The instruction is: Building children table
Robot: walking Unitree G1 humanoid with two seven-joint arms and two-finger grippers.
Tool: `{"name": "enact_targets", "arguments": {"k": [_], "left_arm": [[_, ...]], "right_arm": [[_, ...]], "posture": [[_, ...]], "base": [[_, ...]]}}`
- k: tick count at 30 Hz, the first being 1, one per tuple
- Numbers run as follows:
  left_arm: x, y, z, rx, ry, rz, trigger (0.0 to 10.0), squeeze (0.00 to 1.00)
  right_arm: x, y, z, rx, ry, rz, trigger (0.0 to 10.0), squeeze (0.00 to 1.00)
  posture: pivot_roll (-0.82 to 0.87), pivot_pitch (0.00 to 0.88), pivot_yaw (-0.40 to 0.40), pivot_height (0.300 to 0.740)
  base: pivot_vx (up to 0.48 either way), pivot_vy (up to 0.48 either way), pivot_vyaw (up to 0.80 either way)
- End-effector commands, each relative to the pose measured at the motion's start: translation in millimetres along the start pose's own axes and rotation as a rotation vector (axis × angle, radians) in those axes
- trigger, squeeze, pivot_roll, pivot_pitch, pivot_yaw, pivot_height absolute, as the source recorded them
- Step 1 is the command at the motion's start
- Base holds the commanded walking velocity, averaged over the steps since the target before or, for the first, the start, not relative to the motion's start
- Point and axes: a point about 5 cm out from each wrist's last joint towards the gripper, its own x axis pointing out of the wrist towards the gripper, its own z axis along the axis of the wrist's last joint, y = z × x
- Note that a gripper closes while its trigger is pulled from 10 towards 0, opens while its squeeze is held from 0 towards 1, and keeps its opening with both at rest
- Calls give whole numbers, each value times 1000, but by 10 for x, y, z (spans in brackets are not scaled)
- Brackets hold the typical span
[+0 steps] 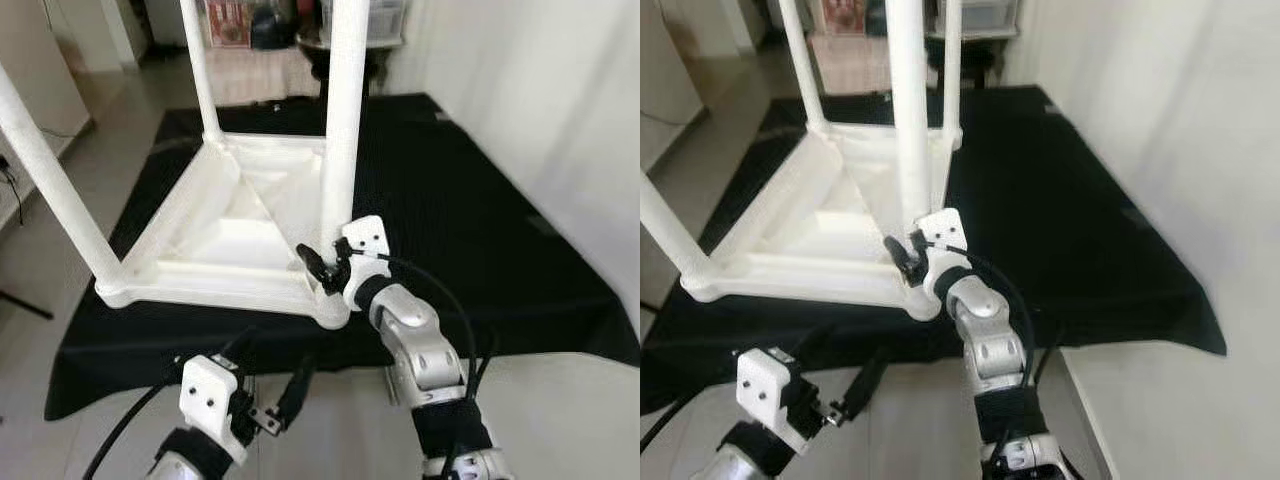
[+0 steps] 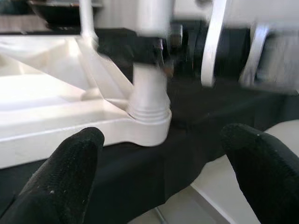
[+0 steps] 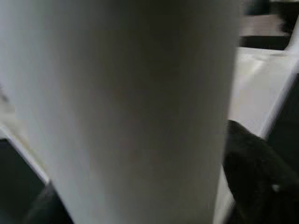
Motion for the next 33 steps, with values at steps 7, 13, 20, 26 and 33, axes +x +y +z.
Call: {"name": "enact_targets", "arguments": {"k": [7, 13, 20, 26, 33], "left_arm": [[-4, -14, -9, 6, 1, 8, 10000, 0], [-35, -43, 1, 7, 5, 9, 10000, 0], [-99, -61, 20, 10, 18, 11, 10000, 0], [-124, -67, 23, 9, 30, 4, 10000, 0], [-113, -65, 15, 13, 31, 9, 10000, 0]], "right_arm": [[43, 184, 331, -82, -71, 630, 10000, 0], [95, 120, 334, -98, -3, 825, 10000, 0], [190, 96, 421, -63, -9, 887, 1647, 0], [184, 30, 435, -60, -8, 906, 0, 0], [118, -265, 363, -86, -12, 674, 0, 0]], "posture": [[3, 114, -5, 740], [32, 129, -9, 740], [70, 147, 8, 740], [84, 155, 13, 740], [76, 150, -1, 740]], "base": [[0, 0, 0], [0, 0, 0], [0, 0, 0], [0, 0, 0], [0, 0, 0]]}}
